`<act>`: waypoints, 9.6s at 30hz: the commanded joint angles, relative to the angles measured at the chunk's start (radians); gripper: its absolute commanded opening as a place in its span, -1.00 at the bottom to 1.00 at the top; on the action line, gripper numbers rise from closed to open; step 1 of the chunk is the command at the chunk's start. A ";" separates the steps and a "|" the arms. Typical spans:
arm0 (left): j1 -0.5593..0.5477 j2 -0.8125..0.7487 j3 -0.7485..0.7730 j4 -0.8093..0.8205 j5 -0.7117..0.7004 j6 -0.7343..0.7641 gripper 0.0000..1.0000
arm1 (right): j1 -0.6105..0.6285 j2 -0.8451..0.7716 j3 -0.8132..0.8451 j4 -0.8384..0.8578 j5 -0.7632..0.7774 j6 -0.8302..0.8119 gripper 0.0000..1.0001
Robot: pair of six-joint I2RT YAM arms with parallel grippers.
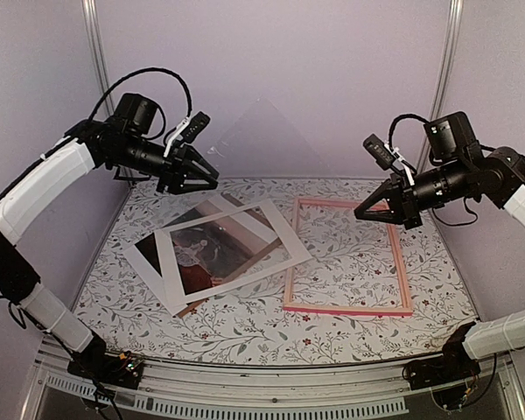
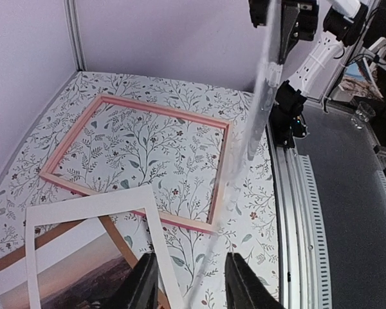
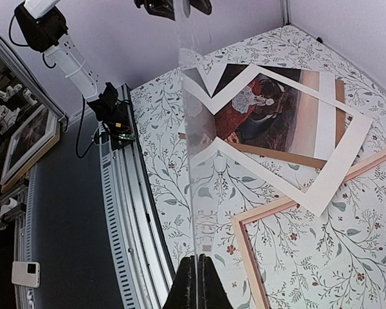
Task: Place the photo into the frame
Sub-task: Pass from the right arm to the left, then move the frame body to the center of the board, then place the glass panel in the frame body.
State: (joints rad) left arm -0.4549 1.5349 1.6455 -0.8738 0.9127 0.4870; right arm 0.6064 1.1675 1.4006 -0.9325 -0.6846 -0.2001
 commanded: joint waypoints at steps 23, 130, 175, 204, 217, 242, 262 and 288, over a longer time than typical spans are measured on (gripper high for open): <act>0.018 -0.119 -0.133 0.051 0.009 -0.054 -0.78 | -0.075 0.086 0.072 0.045 0.029 0.042 -1.00; 0.035 -0.599 -0.767 0.936 -0.445 -1.188 -1.00 | -0.344 0.541 -0.447 0.486 0.761 0.503 -0.07; 0.025 -0.183 -0.952 1.351 -0.421 -1.488 -1.00 | -0.336 0.288 -0.327 0.486 0.541 0.342 0.36; 0.037 -0.352 -0.925 1.335 -0.375 -1.465 -1.00 | -0.416 0.494 -0.356 0.455 0.670 0.417 0.16; 0.032 -0.381 -0.929 1.329 -0.367 -1.465 -1.00 | -0.430 0.636 -0.369 0.509 0.635 0.406 -0.28; 0.013 -0.395 -0.959 1.380 -0.407 -1.484 -1.00 | -0.300 0.459 -0.625 0.601 0.640 0.570 -0.74; -0.119 -0.295 -1.014 1.538 -0.478 -1.574 -1.00 | -0.187 0.446 -0.579 0.679 0.635 0.706 -0.27; -0.388 0.287 -0.736 1.893 -0.480 -1.888 -1.00 | -0.562 0.190 -0.448 0.440 0.631 0.474 0.14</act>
State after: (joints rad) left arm -0.8246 1.7306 0.8577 0.8883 0.4328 -1.3266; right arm 0.0463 1.3666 0.9276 -0.4637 -0.0299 0.3008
